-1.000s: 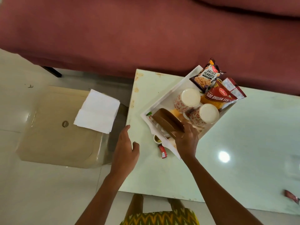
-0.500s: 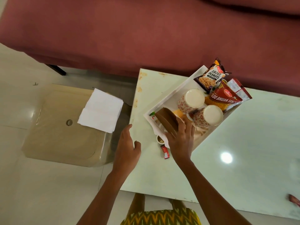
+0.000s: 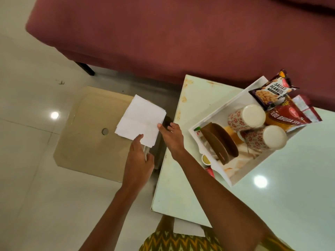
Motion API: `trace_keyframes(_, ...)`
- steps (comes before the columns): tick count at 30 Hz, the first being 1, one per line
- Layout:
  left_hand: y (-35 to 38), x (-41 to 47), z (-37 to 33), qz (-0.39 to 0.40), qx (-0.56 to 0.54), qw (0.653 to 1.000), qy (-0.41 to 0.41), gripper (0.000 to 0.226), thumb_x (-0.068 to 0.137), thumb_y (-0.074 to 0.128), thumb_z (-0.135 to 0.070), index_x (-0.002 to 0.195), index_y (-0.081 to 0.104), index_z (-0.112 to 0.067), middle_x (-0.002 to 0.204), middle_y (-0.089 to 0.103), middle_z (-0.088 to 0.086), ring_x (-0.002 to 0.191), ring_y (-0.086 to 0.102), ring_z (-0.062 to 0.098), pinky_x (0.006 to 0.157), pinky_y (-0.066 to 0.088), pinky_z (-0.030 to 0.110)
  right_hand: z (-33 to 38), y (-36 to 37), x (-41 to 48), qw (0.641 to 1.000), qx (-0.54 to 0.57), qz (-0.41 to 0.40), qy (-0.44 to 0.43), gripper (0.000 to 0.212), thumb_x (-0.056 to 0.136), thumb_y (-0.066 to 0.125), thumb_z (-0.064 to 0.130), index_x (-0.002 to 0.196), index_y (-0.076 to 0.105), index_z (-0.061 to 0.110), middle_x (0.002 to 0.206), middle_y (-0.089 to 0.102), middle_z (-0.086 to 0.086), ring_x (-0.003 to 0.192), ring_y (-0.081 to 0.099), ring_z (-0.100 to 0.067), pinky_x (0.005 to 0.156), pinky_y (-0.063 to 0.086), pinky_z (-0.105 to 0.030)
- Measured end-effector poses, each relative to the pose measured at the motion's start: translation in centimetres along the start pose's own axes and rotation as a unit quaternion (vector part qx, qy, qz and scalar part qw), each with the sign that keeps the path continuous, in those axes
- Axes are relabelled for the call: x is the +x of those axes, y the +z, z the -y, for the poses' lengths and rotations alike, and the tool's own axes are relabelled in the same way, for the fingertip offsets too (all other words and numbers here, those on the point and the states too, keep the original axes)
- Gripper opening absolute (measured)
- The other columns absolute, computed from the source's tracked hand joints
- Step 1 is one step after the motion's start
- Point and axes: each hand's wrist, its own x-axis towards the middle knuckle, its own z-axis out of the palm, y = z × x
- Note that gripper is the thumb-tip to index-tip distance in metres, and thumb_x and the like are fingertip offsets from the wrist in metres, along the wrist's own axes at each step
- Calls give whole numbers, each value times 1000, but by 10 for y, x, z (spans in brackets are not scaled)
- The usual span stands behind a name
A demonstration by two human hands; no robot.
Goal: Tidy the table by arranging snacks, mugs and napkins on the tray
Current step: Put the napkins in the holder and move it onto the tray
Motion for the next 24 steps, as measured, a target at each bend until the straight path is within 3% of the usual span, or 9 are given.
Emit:
trace_keyframes(4, -13, 10, 15, 1, -4, 1000, -10, 56, 86, 51, -6, 137, 31, -15, 141, 43, 12, 90, 54, 16, 62, 38, 7, 1, 18, 27, 991, 95, 25, 92, 63, 82, 62, 46, 130, 41, 12, 129, 54, -8, 112, 54, -28, 97, 45, -41)
trace_keyframes(6, -17, 11, 21, 3, -13, 1000, -19, 56, 86, 50, -6, 137, 31, -16, 141, 42, 11, 90, 49, 8, 54, 39, 3, 1, 23, 33, 989, 112, 43, 84, 54, 80, 67, 41, 121, 48, 11, 121, 59, -10, 102, 60, -26, 89, 51, -39)
trace_keyframes(8, -20, 11, 25, 6, -27, 999, -25, 57, 85, 49, -5, 137, 30, -16, 141, 41, 11, 98, 45, 4, 58, 39, -2, 1, 28, 35, 991, 108, 49, 62, 47, 78, 72, 33, 114, 52, 12, 116, 61, -9, 94, 61, -22, 77, 54, -33)
trace_keyframes(10, -20, 9, 27, 9, -31, 999, -32, 57, 85, 49, -4, 137, 30, -15, 142, 41, 11, 102, 51, 11, 57, 39, 0, 2, 32, 35, 994, 91, 34, 43, 39, 76, 75, 25, 106, 53, 15, 107, 61, -3, 83, 59, -16, 67, 52, -27)
trace_keyframes(13, -20, 7, 29, 8, -33, 999, -38, 55, 85, 50, -5, 137, 31, -15, 141, 42, 12, 102, 59, 27, 61, 35, 8, 2, 34, 36, 997, 74, -5, 38, 34, 74, 76, 16, 99, 54, 17, 105, 60, -3, 84, 58, -17, 74, 53, -33)
trace_keyframes(17, -18, 4, 27, 6, -35, 999, -30, 54, 86, 49, -5, 136, 32, -15, 141, 42, 11, 107, 52, 13, 74, 36, 14, 6, 32, 31, 996, 88, -15, 31, 31, 75, 75, 10, 97, 55, 16, 112, 62, -8, 89, 58, -19, 82, 53, -38)
trace_keyframes(20, -16, 4, 26, 2, -50, 999, -16, 51, 86, 49, -4, 134, 36, -12, 137, 47, 8, 107, 43, 4, 76, 35, 9, 14, 22, 17, 990, 142, -2, 26, 34, 75, 74, 6, 103, 57, 15, 109, 62, -5, 94, 60, -20, 85, 54, -41)
trace_keyframes(22, -12, 7, 24, 25, -84, 994, -61, 39, 89, 48, -10, 128, 45, -11, 130, 55, 9, 111, 52, 13, 80, 38, 15, 19, 10, 1, 981, 190, 14, 24, 33, 75, 72, 4, 102, 58, 16, 105, 63, -1, 97, 60, -22, 85, 55, -42)
trace_keyframes(24, -10, 9, 14, 86, -187, 963, -173, 32, 93, 46, -29, 119, 54, -12, 120, 62, 9, 106, 58, 20, 79, 43, 22, 22, -5, -17, 972, 232, 34, 11, 31, 75, 71, 1, 97, 59, 19, 102, 65, 1, 96, 62, -21, 80, 56, -40)
